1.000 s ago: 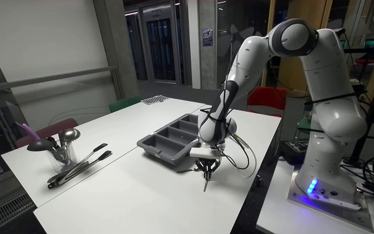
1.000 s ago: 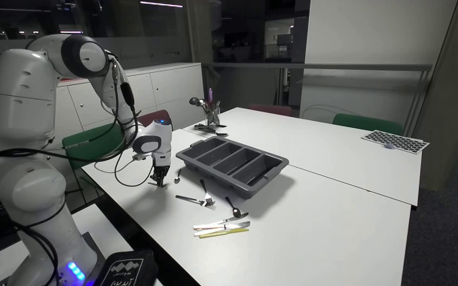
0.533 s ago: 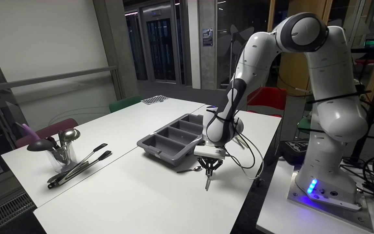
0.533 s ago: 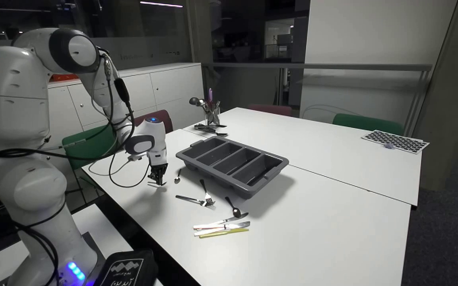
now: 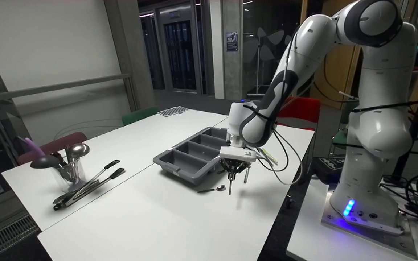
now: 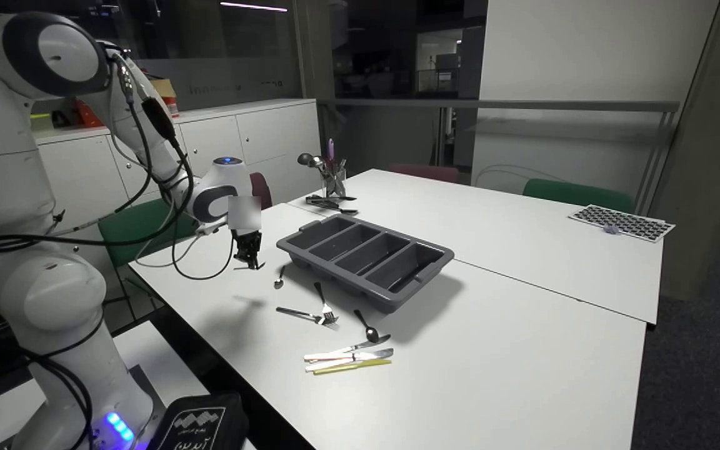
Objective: Pick up one spoon and put it in the grey object
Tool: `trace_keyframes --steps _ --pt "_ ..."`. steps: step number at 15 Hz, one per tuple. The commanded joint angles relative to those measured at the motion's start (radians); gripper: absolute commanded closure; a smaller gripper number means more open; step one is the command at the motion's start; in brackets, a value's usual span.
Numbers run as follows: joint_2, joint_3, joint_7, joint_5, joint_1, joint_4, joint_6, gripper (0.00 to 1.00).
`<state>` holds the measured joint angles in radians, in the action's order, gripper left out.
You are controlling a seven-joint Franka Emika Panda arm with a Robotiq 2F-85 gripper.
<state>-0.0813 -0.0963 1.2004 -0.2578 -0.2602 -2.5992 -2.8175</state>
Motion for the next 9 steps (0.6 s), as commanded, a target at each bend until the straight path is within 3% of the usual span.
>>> trace_keyframes --steps 1,4,9 --pt "0.125 -0.019 -0.168 -0.043 0.06 0.023 0.115 0.98" --pt "0.159 -0.002 -0.277 -0.063 0.085 0.09 0.238 0.98" --pt "0.12 0.012 -0.355 0.087 0.142 0.258 0.574 0.98"
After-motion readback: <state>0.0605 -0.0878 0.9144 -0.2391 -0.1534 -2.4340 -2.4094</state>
